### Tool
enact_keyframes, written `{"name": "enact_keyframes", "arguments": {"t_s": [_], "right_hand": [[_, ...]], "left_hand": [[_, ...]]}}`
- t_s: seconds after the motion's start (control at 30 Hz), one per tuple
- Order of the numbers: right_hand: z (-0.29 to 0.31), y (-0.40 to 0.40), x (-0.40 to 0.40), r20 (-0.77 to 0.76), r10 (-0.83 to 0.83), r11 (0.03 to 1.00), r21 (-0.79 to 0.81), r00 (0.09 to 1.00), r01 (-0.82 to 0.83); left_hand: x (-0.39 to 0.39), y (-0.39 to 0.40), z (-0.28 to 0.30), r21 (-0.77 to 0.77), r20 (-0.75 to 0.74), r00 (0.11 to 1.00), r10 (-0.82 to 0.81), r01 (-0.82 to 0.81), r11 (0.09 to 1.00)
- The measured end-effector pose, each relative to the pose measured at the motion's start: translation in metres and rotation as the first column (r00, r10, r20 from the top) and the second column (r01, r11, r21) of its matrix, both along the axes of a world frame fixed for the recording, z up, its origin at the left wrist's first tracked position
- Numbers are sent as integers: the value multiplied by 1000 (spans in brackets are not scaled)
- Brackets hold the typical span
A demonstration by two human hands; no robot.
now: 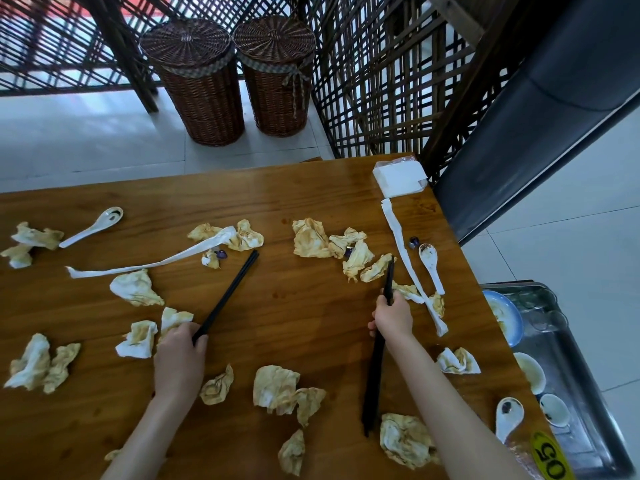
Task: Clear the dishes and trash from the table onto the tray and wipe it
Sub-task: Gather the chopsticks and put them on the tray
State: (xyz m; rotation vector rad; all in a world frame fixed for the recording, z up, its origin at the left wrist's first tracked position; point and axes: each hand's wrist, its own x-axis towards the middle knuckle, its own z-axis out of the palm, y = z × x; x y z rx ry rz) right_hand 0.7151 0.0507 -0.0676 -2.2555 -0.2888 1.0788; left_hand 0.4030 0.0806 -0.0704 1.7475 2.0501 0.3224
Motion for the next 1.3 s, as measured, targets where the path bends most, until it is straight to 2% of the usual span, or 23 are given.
{"name": "enact_keyframes", "arguments": {"t_s": [0.17,0.4,0.67,0.83,0.97,1.1,1.3], "right_hand": [[6,3,0,-58,-19,1000,19,998,20],[33,15,-6,-171,57,987,159,984,-30],[77,14,-18,-427,154,957,289,891,-27],[96,1,-13,-432,208,926,375,878,-35],[111,-16,-6,-481,291,888,458,827,-46],[125,-30,2,-521,276,894,447,807,-17],[140,-50,14,-498,346,864,500,795,-63]], "left_hand": [[8,0,9,1,52,999,1,-1,1000],[35,-8,37,66,153,987,-55,45,997],[80,-39,78,-56,459,881,-115,158,986],[111,-65,91,-138,533,838,-114,219,966],[133,-84,100,-184,540,839,-73,201,962],[150,-102,112,-188,496,866,-65,181,965],[162,-119,119,-198,617,786,-30,192,961]]}}
